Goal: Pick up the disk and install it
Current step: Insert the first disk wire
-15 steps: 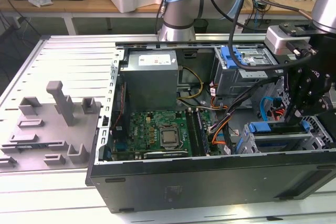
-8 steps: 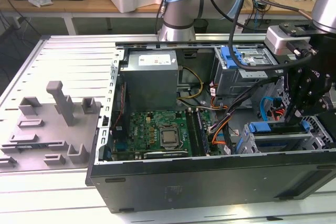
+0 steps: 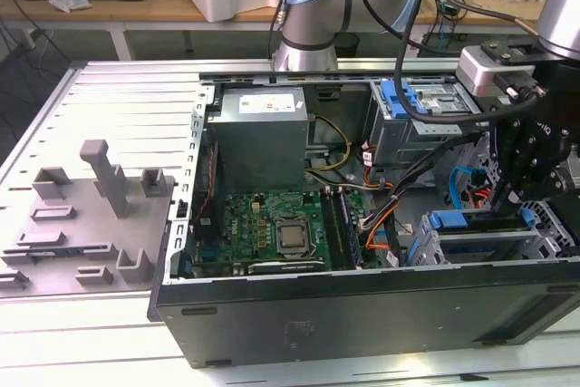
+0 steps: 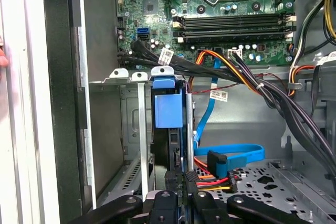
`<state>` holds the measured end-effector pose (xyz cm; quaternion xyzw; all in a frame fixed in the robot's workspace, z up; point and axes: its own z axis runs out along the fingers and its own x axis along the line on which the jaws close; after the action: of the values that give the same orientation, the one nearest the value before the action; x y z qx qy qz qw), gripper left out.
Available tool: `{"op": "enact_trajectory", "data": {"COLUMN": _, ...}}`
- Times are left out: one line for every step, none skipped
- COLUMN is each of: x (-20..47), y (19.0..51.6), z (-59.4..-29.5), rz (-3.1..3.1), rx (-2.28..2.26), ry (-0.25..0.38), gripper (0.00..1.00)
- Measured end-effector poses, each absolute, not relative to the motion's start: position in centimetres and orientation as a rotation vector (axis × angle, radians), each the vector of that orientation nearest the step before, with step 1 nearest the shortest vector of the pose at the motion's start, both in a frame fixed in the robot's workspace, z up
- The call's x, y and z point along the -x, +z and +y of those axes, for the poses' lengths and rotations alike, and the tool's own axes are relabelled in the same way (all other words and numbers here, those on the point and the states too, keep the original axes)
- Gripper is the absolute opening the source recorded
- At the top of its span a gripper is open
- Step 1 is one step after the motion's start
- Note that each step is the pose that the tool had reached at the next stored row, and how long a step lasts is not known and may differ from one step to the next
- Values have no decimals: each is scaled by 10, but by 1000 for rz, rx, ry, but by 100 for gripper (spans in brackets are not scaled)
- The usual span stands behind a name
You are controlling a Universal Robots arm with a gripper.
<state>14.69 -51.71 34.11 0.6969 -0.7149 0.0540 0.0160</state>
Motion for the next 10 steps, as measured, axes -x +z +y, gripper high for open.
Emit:
{"op": "enact_trajectory", "data": {"x": -147, "y": 341, "z": -517, "rz": -2223, "rx": -2168, "ry": 168, "gripper": 17}}
{"op": "enact_trajectory", "data": {"x": -147, "y": 341, "z": -517, "rz": -2223, "rx": -2168, "ry": 168, "gripper": 17}}
{"op": "enact_trajectory", "data": {"x": -147, "y": 340, "z": -517, "rz": -2222, "rx": -2168, "ry": 168, "gripper": 17}}
{"op": "enact_trajectory", "data": {"x": -147, "y": 340, "z": -517, "rz": -2222, "rx": -2169, "ry": 168, "gripper": 17}}
{"op": "enact_trajectory", "data": {"x": -147, "y": 340, "z": -517, "rz": -2222, "rx": -2169, "ry": 168, "gripper": 17}}
{"op": "enact_trajectory", "data": {"x": -147, "y": 340, "z": -517, "rz": -2221, "rx": -2169, "ry": 168, "gripper": 17}}
{"op": "enact_trajectory", "data": {"x": -147, "y": 339, "z": -517, "rz": -2221, "rx": -2170, "ry": 168, "gripper": 17}}
{"op": "enact_trajectory", "data": {"x": -147, "y": 339, "z": -517, "rz": -2221, "rx": -2170, "ry": 168, "gripper": 17}}
{"op": "enact_trajectory", "data": {"x": -147, "y": 339, "z": -517, "rz": -2220, "rx": -2170, "ry": 168, "gripper": 17}}
{"op": "enact_trajectory", "data": {"x": -147, "y": 339, "z": -517, "rz": -2220, "rx": -2171, "ry": 168, "gripper": 17}}
